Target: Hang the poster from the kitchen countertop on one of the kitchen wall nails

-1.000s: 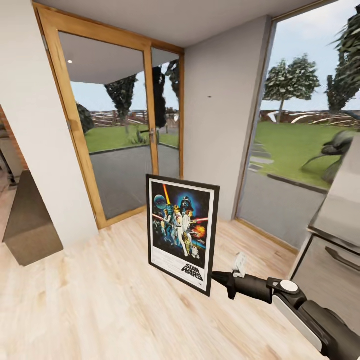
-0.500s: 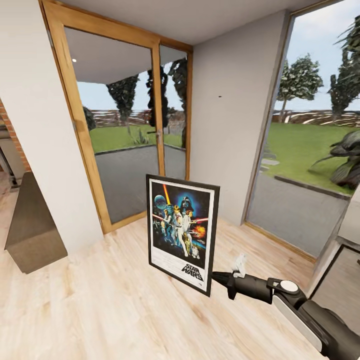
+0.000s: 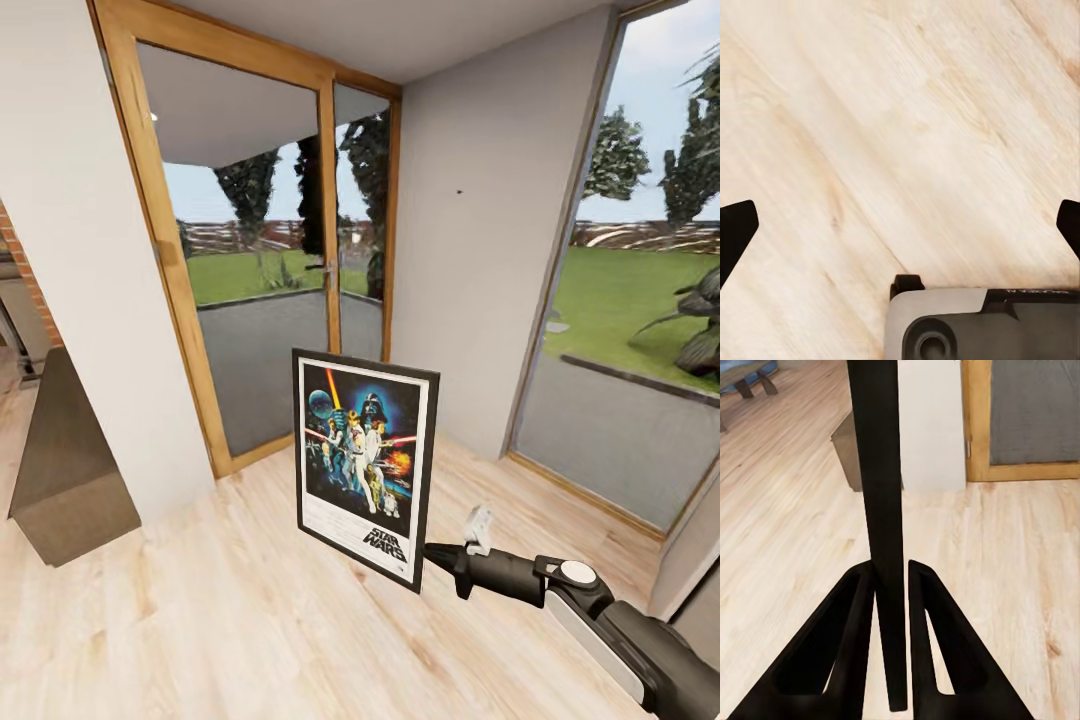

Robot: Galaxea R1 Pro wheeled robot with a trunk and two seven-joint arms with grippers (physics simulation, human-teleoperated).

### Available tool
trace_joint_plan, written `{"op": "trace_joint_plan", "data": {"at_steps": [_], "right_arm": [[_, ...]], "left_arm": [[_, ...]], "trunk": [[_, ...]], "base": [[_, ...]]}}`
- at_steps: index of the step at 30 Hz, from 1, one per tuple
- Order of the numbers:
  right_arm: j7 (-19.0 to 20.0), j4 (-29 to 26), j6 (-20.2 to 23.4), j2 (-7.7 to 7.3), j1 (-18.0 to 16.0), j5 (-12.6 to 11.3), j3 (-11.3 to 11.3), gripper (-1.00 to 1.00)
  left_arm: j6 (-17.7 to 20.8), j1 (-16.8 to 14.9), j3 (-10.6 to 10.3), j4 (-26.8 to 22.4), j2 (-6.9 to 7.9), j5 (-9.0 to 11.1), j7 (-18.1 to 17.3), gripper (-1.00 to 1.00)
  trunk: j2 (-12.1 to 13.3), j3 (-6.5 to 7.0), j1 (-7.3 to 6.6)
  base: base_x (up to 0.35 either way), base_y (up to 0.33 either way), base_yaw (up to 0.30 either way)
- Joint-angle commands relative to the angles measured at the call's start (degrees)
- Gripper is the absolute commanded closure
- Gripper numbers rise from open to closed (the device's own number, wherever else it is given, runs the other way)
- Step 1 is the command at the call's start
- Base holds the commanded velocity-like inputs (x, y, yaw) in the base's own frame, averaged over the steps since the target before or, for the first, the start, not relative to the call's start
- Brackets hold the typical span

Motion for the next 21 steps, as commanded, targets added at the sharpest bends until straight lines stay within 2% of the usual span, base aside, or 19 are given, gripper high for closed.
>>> {"op": "trace_joint_plan", "data": {"at_steps": [1, 8, 21], "right_arm": [[0.1, 0.0, 0.6, -0.04, -0.1, -0.7, 0.1, 1.00], [0.1, 0.0, 0.6, -0.04, -0.1, -0.7, 0.1, 1.00], [0.1, 0.0, 0.6, -0.08, -0.1, -0.7, 0.1, 1.00]], "left_arm": [[0.4, 0.0, 0.1, -0.1, -0.02, 0.0, -0.3, -1.00], [0.4, 0.0, 0.1, -0.1, -0.02, 0.0, -0.3, -1.00], [0.4, 0.0, 0.1, -0.1, -0.02, 0.0, -0.3, -1.00]], "trunk": [[-0.1, -0.12, 0.07], [-0.1, -0.10, 0.07], [-0.1, 0.22, 0.07]], "base": [[0.261, 0.265, -0.053], [0.261, 0.265, -0.129], [0.265, 0.255, -0.283]]}}
